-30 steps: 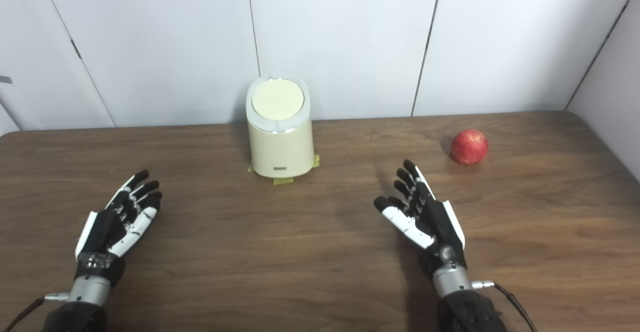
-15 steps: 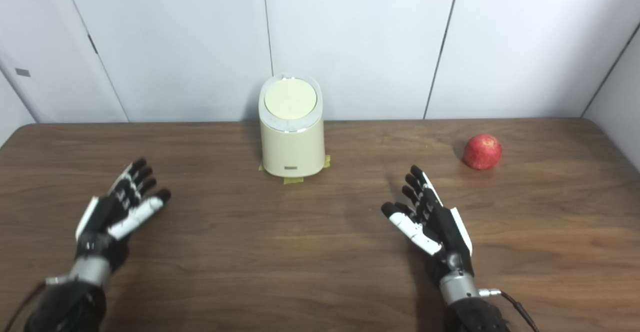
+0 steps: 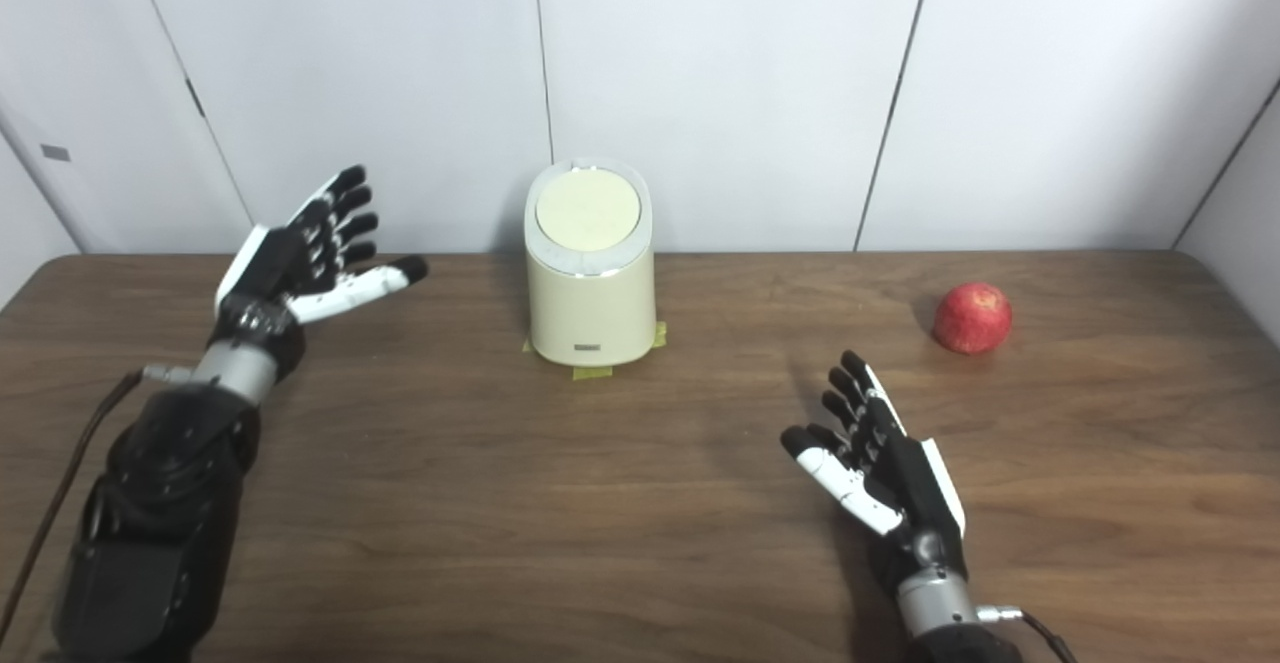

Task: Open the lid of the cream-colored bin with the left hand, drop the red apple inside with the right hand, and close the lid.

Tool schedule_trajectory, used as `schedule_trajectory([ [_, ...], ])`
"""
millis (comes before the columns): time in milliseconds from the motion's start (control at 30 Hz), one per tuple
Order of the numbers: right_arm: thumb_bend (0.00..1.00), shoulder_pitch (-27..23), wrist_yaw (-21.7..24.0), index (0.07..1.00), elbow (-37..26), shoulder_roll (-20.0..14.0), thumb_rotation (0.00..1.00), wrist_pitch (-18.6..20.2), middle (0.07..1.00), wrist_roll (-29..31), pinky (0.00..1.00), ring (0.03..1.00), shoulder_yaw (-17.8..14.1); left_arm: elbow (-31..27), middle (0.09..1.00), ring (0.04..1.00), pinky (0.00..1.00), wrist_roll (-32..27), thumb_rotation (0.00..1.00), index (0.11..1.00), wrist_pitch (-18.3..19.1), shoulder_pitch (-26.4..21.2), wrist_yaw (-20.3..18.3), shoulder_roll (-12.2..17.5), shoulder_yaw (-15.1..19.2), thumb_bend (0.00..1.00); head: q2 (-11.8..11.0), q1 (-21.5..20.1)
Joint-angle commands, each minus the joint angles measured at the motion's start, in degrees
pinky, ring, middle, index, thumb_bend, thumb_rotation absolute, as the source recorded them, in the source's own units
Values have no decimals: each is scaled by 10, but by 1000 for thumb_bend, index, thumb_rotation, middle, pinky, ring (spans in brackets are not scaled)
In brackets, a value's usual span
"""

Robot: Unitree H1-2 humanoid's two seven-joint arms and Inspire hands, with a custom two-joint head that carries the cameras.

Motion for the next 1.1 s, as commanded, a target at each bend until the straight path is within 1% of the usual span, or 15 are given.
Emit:
schedule_trajectory([
  [0, 615, -10, 4, 943, -9, 0, 391, -23, 945, 7, 820, 931, -2, 3, 955, 908, 842, 17, 209, 966, 2, -50, -1, 10, -4, 924, 1, -1],
  [100, 614, -10, 3, 944, -9, -2, 406, -25, 943, 0, 820, 929, 0, 25, 967, 934, 867, 33, 176, 966, 13, -82, -4, 7, -18, 922, 1, 0],
  [167, 612, -10, 1, 943, -8, -3, 409, -26, 941, -6, 821, 929, 2, 48, 963, 934, 853, 55, 179, 963, 16, -107, -5, 9, -35, 926, 1, 0],
  [267, 605, -9, -1, 941, -11, 0, 399, -24, 936, -6, 819, 922, 1, 77, 958, 929, 840, 74, 172, 961, 21, -140, -9, 6, -50, 928, 1, -1],
  [433, 605, -9, -2, 940, -10, 3, 388, -22, 937, -5, 814, 922, 2, 128, 963, 936, 863, 84, 143, 966, 26, -194, -19, -4, -63, 914, 1, -3],
  [533, 615, -9, -1, 946, -8, 3, 408, -27, 943, -6, 834, 931, 2, 163, 953, 934, 851, 102, 134, 957, 25, -224, -27, -10, -72, 923, 1, -4],
  [567, 619, -9, -2, 942, -9, 4, 413, -25, 938, -7, 825, 925, 2, 175, 957, 935, 848, 105, 126, 957, 25, -233, -30, -12, -74, 917, 1, -5],
  [700, 613, -9, -4, 942, -10, 6, 402, -26, 937, -11, 818, 920, 4, 214, 962, 932, 819, 121, 122, 959, 25, -263, -40, -15, -91, 911, 0, -9],
  [833, 604, -7, -3, 944, -14, 7, 406, -25, 940, -16, 827, 926, 7, 247, 960, 924, 811, 123, 101, 956, 25, -287, -43, -24, -96, 912, 1, -12],
  [967, 604, -7, -4, 947, -15, 10, 405, -25, 943, -16, 831, 927, 8, 268, 960, 929, 842, 141, 105, 956, 26, -308, -57, -25, -108, 897, 3, -16],
  [1000, 604, -7, -5, 948, -16, 11, 401, -23, 944, -16, 833, 928, 8, 278, 960, 930, 848, 154, 104, 956, 26, -319, -65, -25, -115, 895, 3, -18],
  [1067, 607, -7, -6, 946, -17, 12, 403, -22, 940, -20, 823, 925, 9, 295, 960, 960, 914, 173, 87, 953, 26, -335, -80, -29, -118, 891, 4, -19],
])
